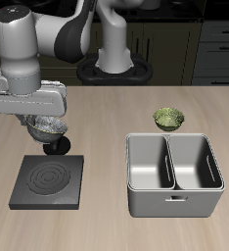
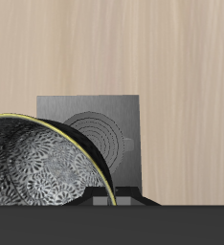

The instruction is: Place the black bowl on the flat stove and turn on the flat stove

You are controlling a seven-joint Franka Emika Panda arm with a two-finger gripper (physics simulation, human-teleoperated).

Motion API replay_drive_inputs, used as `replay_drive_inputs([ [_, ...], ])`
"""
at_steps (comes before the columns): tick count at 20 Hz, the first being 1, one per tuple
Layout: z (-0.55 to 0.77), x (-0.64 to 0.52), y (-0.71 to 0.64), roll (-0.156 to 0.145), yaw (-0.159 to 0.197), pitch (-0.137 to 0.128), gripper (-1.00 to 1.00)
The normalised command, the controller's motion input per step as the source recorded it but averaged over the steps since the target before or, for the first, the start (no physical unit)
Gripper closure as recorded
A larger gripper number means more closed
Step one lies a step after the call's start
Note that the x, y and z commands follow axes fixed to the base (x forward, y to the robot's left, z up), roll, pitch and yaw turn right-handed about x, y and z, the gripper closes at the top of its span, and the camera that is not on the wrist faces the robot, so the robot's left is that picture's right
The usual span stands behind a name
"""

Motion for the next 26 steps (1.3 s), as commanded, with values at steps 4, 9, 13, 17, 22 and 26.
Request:
replay_drive_inputs([
  [4,-0.04,0.09,-0.13,-0.019,-0.013,-0.008,1.0],
  [9,-0.18,0.08,-0.15,-0.017,-0.016,0.01,1.0],
  [13,-0.19,0.05,0.02,0.005,-0.016,0.017,1.0],
  [17,-0.35,0.02,0.06,0.02,-0.004,0.038,1.0],
  [22,-0.24,0.02,-0.06,-0.01,-0.014,0.029,1.0],
  [26,-0.33,-0.02,-0.01,0.004,-0.009,0.034,1.0],
])
